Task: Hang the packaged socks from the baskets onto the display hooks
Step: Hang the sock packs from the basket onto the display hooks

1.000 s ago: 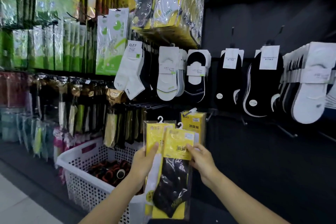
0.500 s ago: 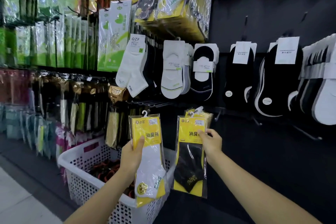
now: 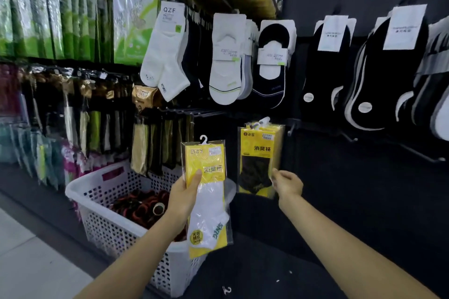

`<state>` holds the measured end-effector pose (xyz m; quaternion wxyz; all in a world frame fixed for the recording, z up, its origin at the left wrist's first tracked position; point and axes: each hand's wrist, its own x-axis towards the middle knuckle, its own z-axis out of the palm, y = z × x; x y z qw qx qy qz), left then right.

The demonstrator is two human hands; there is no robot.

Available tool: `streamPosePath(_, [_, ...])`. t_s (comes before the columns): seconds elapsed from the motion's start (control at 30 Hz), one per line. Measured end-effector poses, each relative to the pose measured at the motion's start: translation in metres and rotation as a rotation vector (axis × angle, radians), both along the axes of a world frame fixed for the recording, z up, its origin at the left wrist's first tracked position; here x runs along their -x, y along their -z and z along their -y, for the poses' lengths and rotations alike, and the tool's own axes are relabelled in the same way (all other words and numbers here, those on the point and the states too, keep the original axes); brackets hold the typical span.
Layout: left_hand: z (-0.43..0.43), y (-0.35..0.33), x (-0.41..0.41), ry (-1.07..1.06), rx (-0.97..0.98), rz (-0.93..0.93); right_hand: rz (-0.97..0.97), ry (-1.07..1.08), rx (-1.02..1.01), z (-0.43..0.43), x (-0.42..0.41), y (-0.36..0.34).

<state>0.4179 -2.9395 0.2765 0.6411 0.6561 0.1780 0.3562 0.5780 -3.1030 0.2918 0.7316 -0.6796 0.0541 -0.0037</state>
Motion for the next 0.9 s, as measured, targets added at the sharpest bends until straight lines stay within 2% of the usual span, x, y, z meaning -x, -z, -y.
streamPosePath(0.2, [0.032,-0.002,-0.006,0.126,0.047,-0.009,0.054,-0.529,-0.09,0.011,0.056,0.0])
streamPosePath(0.3, [0.046,-0.007,-0.007,0.164,0.044,-0.02,0.114,-0.638,-0.019,0.015,0.078,-0.004])
streamPosePath(0.37, [0.053,-0.012,-0.007,0.178,0.05,-0.016,0.147,-0.604,0.006,0.02,0.086,-0.007])
streamPosePath(0.5, [0.06,-0.02,-0.005,0.185,0.002,-0.009,0.167,-0.438,-0.07,0.032,0.088,-0.016])
streamPosePath(0.67, [0.059,-0.026,-0.004,0.264,0.047,-0.028,0.226,-0.278,-0.075,0.036,0.079,-0.036])
streamPosePath(0.8, [0.058,-0.028,-0.009,0.238,0.09,-0.052,0.225,-0.234,-0.027,0.027,0.069,-0.045])
streamPosePath(0.9, [0.053,-0.022,-0.014,0.216,0.0,-0.081,0.203,-0.229,-0.007,0.016,0.063,-0.044])
